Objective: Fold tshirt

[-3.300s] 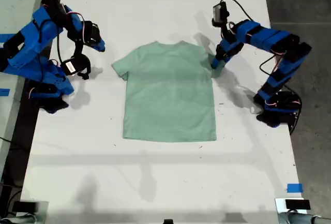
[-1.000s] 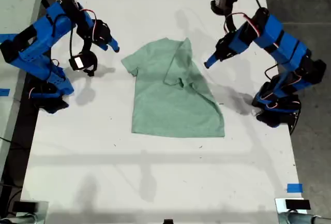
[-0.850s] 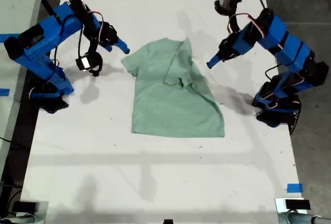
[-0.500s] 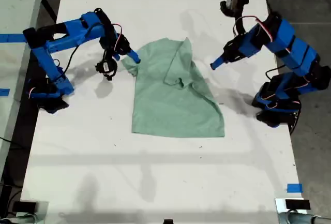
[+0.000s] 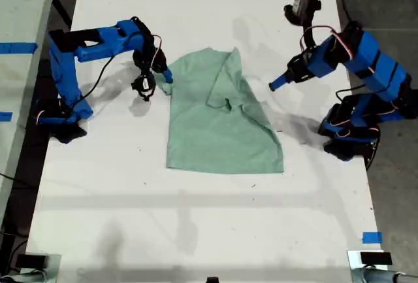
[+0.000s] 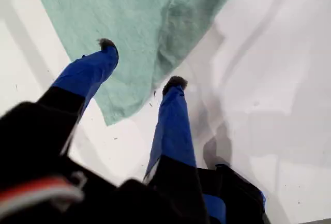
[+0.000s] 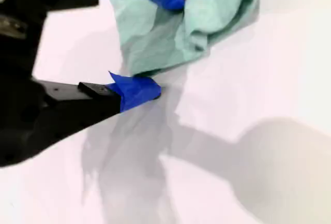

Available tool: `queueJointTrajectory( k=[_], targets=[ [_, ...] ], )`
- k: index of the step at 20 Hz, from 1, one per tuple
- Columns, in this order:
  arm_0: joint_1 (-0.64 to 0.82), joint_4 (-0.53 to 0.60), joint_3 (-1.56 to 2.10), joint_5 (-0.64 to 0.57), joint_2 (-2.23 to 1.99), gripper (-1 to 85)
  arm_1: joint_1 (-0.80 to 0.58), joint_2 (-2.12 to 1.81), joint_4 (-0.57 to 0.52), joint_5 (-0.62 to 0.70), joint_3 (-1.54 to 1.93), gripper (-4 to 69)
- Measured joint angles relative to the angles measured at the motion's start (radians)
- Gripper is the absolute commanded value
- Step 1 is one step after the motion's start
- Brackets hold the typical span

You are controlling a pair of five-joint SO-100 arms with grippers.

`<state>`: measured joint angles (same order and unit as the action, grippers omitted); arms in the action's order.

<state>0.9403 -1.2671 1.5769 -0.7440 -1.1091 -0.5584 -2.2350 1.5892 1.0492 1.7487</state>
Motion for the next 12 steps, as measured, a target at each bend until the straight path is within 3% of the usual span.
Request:
queueJointTrajectory(
  k=[6, 12],
  targets=[
    [0.012, -0.020, 0.017, 0.038, -0.017, 0.1, 0.000, -0.048, -0.026, 0.000, 0.084, 22.2],
    [0.072, -0.089, 0.104, 0.063, -0.319, 0.1, 0.000, -0.083, -0.035, -0.018, 0.130, 22.3]
  ],
)
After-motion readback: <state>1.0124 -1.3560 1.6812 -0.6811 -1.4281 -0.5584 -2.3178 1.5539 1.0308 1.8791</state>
